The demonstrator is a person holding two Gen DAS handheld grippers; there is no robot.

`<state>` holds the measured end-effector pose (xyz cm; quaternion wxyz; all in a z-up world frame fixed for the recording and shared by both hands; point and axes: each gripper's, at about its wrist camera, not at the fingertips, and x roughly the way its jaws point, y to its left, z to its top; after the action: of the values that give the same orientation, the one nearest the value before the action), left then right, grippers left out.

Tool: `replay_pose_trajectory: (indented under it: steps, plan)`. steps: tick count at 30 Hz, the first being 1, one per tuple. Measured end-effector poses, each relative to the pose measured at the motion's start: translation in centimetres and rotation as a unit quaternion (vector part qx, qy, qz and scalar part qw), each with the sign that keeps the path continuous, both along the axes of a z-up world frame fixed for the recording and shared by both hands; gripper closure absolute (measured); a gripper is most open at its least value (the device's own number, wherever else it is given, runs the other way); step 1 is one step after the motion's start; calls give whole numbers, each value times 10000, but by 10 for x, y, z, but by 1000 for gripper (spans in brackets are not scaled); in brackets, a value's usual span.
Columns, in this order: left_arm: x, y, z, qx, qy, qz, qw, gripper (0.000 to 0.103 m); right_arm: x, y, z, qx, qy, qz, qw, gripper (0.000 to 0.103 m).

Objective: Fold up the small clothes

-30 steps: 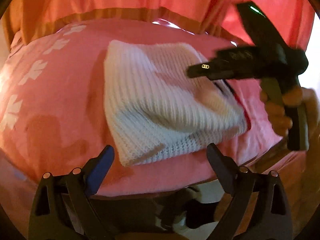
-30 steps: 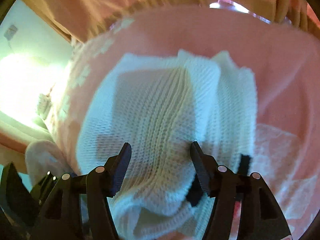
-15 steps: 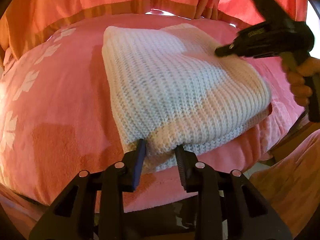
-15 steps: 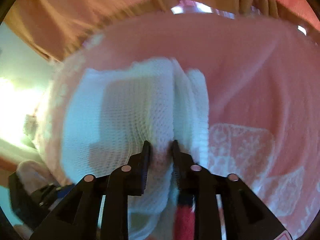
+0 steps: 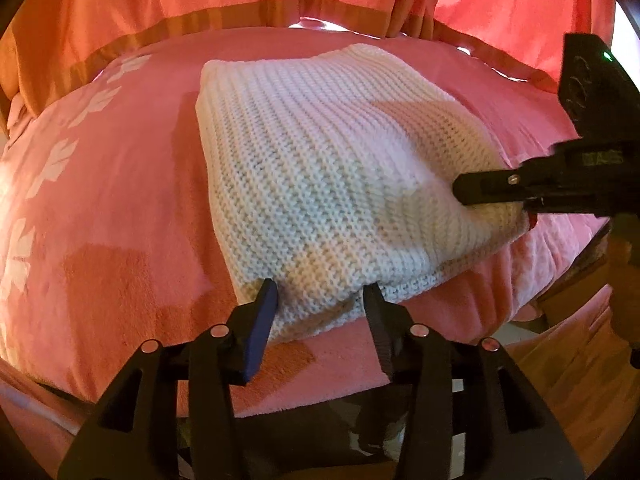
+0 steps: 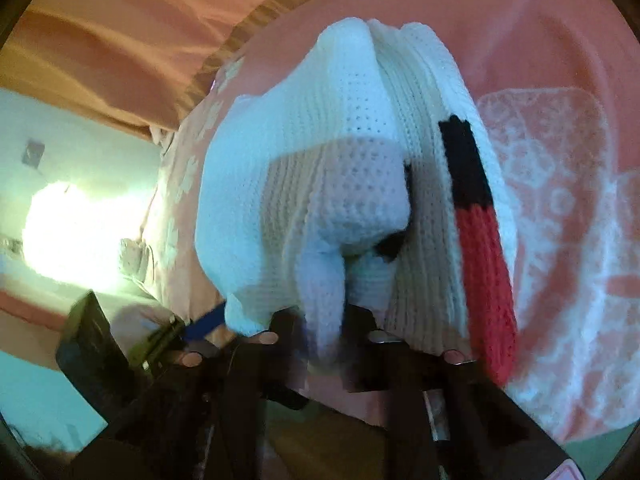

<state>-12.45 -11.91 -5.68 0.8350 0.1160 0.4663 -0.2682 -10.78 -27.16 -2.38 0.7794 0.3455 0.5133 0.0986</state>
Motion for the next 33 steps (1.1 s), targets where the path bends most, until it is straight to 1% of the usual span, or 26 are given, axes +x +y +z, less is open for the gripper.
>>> replay_pose_trajectory:
  steps: [2, 4, 5, 6, 7, 8, 9, 10, 11, 12, 13, 14, 15, 16, 17, 18, 20, 21, 23, 25, 27, 29, 30, 31, 32, 33]
  plan:
    - [-1, -1, 1, 22, 2, 9, 10000, 60, -5, 3, 25, -448, -324, -47, 9985, 94]
    - [-2, -2, 1, 38, 4, -26, 10000, 60, -21, 4, 63, -869, -773, -83, 9932, 94]
    - [-4, -4, 1, 36, 1, -46, 10000, 60, -24, 6, 72, -1075, -834, -79, 9907, 94]
    - [-6, -5, 2, 20, -9, -111, 9999, 60, -26, 4, 73, -1265, -795, -94, 9887, 94]
    - [-8, -7, 2, 19, -22, -161, 9999, 60, -26, 4, 69, -1441, -672, -126, 9872, 94]
    - [-9, -8, 2, 38, -34, -174, 9998, 60, -23, 5, 52, -1700, -355, -95, 9848, 94]
    - [-10, -10, -1, 85, -44, -174, 9998, 60, -19, 6, 39, -1845, -138, -78, 9827, 93]
    - [-10, -12, -3, 123, -38, -174, 9998, 60, -15, 8, 20, -1888, 117, -47, 9819, 92]
    - [-11, -13, -4, 158, -43, -170, 9997, 60, -15, 2, 4, -1791, 317, 23, 9833, 91]
    - [-12, -14, -5, 212, -65, -167, 9996, 59, -17, 2, -4, -1657, 355, -14, 9855, 91]
    - [-14, -13, -3, 235, -70, -195, 9995, 58, -19, 2, 1, -1634, 289, -44, 9861, 85]
    - [-16, -12, -2, 220, -50, -220, 9995, 54, -22, 1, 14, -1580, 153, -27, 9873, 81]
    - [-18, -8, 3, 137, 36, -232, 9996, 51, -26, -1, 27, -1596, 15, -88, 9871, 75]
    - [-18, -3, 8, -9, 162, -230, 9996, 47, -27, -3, 37, -1631, -90, -129, 9865, 66]
    - [-19, 6, 17, -338, 389, -250, 9984, 44, -27, -7, 52, -1671, -236, -144, 9856, 62]
    - [-16, 11, 24, -537, 514, -252, 9969, 43, -25, -11, 64, -1695, -367, -131, 9848, 59]
    - [-10, 19, 41, -901, 635, -219, 9937, 38, -11, -17, 82, -1746, -546, -93, 9831, 45]
    - [-2, 21, 52, -1010, 561, -123, 9932, 38, 2, -22, 89, -1813, -617, 5, 9815, 44]
    - [11, 20, 63, -1076, 365, -8, 9935, 34, 33, -22, 89, -1841, -627, 140, 9808, 42]
    - [32, 16, 72, -996, 104, 221, 9947, 33, 65, -21, 73, -1774, -418, 222, 9830, 42]
    - [51, 11, 73, -946, 33, 322, 9950, 33, 88, -19, 53, -1752, -262, 253, 9839, 43]
    - [68, 12, 69, -891, 18, 392, 9953, 33, 103, -12, 31, -1831, -50, 322, 9825, 88]
    - [76, 12, 67, -848, -9, 430, 9955, 33, 104, -11, 26, -1751, -82, 298, 9841, 90]
    - [82, 13, 65, -825, -33, 430, 9957, 33, 100, -11, 31, -1780, -206, 215, 9836, 91]
    - [87, 14, 65, -804, -58, 423, 9959, 33, 95, -10, 40, -1900, -349, 176, 9810, 91]
    - [91, 15, 63, -798, -83, 422, 9959, 33, 84, -10, 57, -2058, -639, 98, 9765, 91]
